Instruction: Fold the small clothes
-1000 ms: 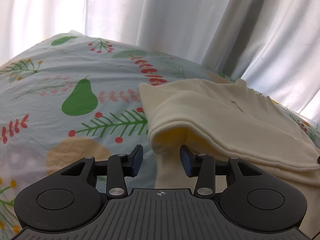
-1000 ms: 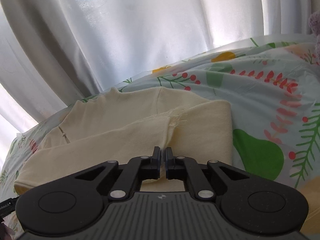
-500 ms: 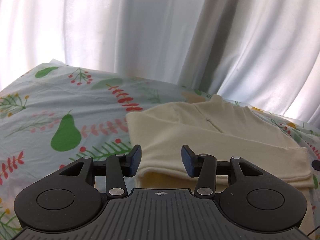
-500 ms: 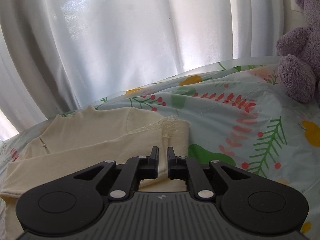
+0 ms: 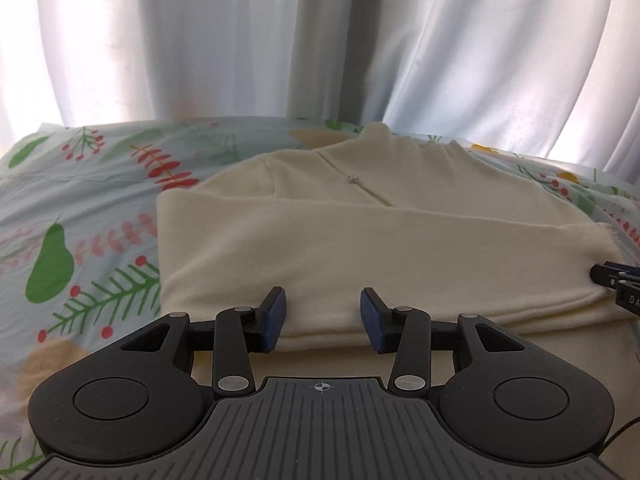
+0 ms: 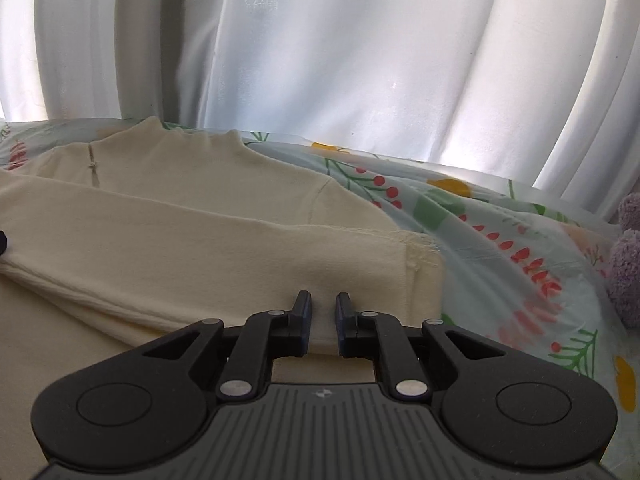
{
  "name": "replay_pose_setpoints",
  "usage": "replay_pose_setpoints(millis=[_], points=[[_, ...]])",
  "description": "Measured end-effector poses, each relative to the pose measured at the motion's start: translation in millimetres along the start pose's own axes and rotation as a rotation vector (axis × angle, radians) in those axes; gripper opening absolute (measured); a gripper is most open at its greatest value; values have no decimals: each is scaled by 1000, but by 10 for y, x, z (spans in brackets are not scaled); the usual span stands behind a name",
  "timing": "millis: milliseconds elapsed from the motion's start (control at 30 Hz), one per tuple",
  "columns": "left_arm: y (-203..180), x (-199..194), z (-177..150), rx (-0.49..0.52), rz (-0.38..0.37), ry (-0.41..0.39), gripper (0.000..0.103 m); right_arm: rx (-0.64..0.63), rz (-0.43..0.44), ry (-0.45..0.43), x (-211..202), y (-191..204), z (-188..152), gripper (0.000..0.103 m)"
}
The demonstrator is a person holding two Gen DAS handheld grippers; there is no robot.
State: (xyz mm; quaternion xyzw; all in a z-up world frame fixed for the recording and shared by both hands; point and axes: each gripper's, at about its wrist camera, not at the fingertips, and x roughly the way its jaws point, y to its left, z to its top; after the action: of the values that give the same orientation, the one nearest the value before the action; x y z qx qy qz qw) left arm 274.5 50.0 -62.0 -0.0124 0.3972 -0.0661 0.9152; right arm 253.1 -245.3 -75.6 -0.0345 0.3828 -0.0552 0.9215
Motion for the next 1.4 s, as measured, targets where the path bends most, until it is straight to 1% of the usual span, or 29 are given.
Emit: replay_pose_setpoints(millis=[33,67,100,133,167,233,300,333,367,400,433,467,500,533,567,600,667,767,833,900,933,1100,1200,1233,1267,1300,1333,1367,1400], points=[[13,-43,-8,-14,-8,4,46,47,13,10,-37,-50,12,13],[29,-90,-24,-28,-23,7,46,121,40,27,-106,-145,7,19],[46,-138,-44,-40,-41,12,46,206,87,38,-181,-250,-25,24],[62,-174,-68,-50,-59,21,46,292,140,48,-249,-347,-70,38],[72,-207,-99,-59,-76,29,47,410,213,72,-306,-462,-149,51],[82,-225,-153,-69,-93,47,47,579,326,122,-323,-611,-308,59],[72,-193,-200,-67,-82,66,47,719,371,156,-228,-704,-438,59],[62,-173,-220,-70,-68,78,47,772,376,155,-182,-741,-475,58],[50,-178,-232,-70,-63,71,47,833,381,142,-143,-772,-503,53],[33,-187,-237,-64,-61,66,47,889,388,137,-120,-787,-518,51],[14,-189,-239,-60,-63,68,47,926,396,137,-81,-789,-521,46],[1,-187,-240,-59,-66,66,48,945,391,145,-41,-778,-520,35],[-9,-182,-243,-56,-68,64,48,957,373,155,-2,-768,-519,28],[-17,-176,-248,-49,-64,63,48,962,358,157,23,-762,-524,11],[-27,-176,-254,-37,-55,60,48,967,352,152,58,-775,-526,8],[-33,-178,-259,-26,-53,58,48,972,355,143,78,-795,-529,8],[-40,-183,-271,-6,-49,56,48,970,345,129,102,-825,-518,7],[-29,-194,-288,1,-46,52,48,920,308,81,122,-849,-463,7],[-20,-212,-296,0,-42,55,48,907,316,91,131,-854,-450,7],[-7,-261,-316,-8,-40,66,48,878,330,120,93,-851,-463,7],[0,-290,-331,-11,-42,74,48,858,340,127,49,-842,-482,11],[5,-508,-494,14,-16,111,52,630,412,192,-312,-689,-655,14],[37,-721,-652,2,2,158,55,446,454,253,-676,-577,-858,20],[53,-800,-706,-10,8,172,57,386,458,271,-822,-553,-948,25],[76,-899,-782,-28,9,185,63,337,464,285,-971,-542,-1050,35],[102,-980,-852,-47,12,203,66,296,477,298,-1126,-544,-1166,41],[122,-1050,-926,-62,17,226,68,256,494,310,-1273,-550,-1283,53],[132,-1100,-984,-69,20,246,68,227,505,318,-1388,-556,-1378,59],[137,-1160,-1053,-70,23,271,68,198,500,324,-1545,-556,-1499,59]])
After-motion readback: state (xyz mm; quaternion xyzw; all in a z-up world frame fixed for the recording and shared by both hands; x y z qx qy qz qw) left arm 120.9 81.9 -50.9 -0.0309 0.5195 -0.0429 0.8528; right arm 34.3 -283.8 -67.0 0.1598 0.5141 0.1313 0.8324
